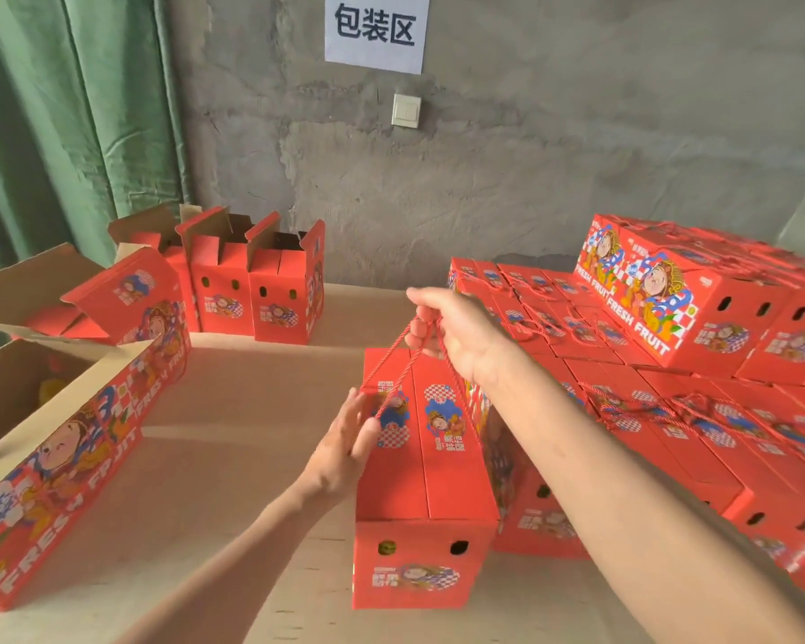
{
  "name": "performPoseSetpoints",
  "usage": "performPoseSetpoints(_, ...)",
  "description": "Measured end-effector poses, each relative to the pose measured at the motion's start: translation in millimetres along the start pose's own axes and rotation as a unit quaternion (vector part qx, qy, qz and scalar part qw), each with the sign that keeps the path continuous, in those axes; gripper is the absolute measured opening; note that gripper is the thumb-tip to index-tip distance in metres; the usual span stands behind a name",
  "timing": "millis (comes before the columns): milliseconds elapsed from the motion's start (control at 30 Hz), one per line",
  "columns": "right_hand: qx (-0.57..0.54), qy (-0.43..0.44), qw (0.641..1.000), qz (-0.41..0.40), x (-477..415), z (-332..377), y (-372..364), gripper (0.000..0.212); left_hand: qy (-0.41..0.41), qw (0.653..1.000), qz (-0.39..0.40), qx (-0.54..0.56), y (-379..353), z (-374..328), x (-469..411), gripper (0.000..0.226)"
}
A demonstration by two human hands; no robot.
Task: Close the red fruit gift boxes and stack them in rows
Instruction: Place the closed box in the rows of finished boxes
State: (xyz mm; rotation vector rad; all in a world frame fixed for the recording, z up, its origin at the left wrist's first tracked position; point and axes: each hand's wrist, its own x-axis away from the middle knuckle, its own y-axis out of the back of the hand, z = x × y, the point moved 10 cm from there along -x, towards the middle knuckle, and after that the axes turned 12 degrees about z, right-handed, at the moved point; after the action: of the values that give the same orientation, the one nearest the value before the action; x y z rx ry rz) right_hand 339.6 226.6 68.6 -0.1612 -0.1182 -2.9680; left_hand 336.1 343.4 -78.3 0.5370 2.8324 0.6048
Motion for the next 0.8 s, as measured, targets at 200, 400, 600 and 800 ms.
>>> performPoseSetpoints(200, 0.138, 0.006, 0.990, -0.022, 0, -5, 43, 0.024, 0.126, 0.991, 0.052, -0.011, -32, 42, -15, 0.079)
performPoseSetpoints(400, 0.403, -0.088, 0.910, -0.054, 15, -72, 77, 0.032, 0.168, 0.981, 0.067, -0.067, -61, 36, -11, 0.065)
performPoseSetpoints(600, 0.498, -0.026, 0.866, 0.007, 27, -143, 53, 0.062, 0.180, 0.980, 0.029, -0.083, -73, 15, -24, 0.092)
performPoseSetpoints(800, 0.628, 0.017, 0.778, -0.015, 41, -186, 43, 0.053, 0.187, 0.975, 0.025, -0.115, -81, 21, -26, 0.090)
